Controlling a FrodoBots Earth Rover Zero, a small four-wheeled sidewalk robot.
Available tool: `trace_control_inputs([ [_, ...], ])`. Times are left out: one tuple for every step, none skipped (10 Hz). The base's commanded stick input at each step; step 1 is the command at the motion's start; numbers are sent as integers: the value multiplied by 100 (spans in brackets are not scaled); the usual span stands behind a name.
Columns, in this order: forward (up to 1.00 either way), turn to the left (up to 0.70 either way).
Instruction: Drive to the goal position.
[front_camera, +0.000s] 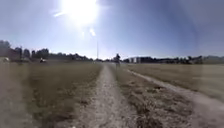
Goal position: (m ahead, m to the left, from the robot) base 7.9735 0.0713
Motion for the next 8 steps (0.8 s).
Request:
trace_control_inputs([
  [50,0],
  [50,0],
  [50,0],
  [50,0],
  [50,0],
  [50,0],
  [50,0],
  [50,0],
])
